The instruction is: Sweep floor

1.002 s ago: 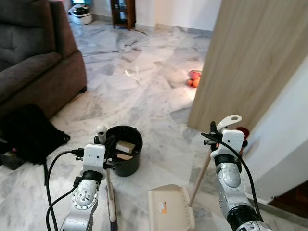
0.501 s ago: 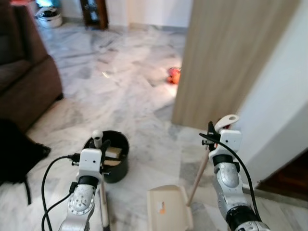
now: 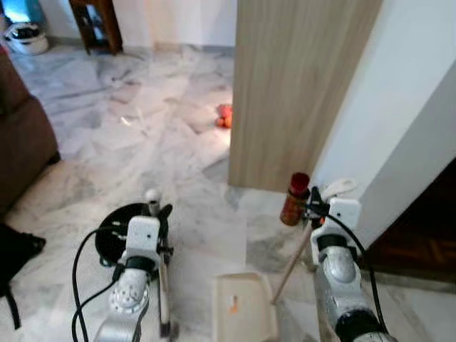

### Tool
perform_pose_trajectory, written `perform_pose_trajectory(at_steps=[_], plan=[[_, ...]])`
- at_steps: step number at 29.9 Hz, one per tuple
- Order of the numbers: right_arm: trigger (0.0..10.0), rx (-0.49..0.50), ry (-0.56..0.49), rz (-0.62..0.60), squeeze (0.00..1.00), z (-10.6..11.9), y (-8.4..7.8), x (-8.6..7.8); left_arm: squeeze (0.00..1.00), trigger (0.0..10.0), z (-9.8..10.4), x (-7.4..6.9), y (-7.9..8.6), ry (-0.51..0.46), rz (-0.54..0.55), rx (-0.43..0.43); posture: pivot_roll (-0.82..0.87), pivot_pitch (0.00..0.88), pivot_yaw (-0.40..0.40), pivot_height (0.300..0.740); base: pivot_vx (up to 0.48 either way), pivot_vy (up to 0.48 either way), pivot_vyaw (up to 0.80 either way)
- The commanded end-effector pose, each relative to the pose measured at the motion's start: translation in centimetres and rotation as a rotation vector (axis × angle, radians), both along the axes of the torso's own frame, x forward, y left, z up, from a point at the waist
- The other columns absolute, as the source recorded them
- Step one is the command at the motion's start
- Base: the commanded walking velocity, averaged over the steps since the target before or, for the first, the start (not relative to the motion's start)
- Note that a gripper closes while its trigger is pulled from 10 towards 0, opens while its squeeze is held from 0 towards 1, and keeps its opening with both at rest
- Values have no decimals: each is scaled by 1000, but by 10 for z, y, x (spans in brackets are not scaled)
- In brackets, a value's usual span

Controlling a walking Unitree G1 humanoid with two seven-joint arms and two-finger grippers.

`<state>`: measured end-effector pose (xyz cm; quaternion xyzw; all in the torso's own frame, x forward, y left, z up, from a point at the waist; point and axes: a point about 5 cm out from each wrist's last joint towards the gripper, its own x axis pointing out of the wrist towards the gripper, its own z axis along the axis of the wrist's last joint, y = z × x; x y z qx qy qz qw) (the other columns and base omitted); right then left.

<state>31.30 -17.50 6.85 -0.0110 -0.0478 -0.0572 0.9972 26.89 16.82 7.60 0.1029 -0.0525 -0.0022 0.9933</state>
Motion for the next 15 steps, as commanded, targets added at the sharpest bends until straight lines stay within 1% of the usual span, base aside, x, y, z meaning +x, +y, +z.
perform_pose_trajectory(at_steps=[1,7,8,15], plan=[[10000,-15,-41,5,0,11,0,6,0,10000,7,1,5,-34,10,29,112,0,-4,740,0,0,0],[10000,-18,-43,15,0,11,2,6,0,10000,6,1,5,-37,13,34,111,0,-7,740,0,0,0],[10000,-21,-44,21,0,11,3,7,0,10000,6,1,5,-37,13,36,112,0,-9,740,0,0,-800],[10000,-23,-48,22,0,13,3,7,0,10000,6,1,3,-38,6,36,113,0,-9,740,0,-244,-800]])
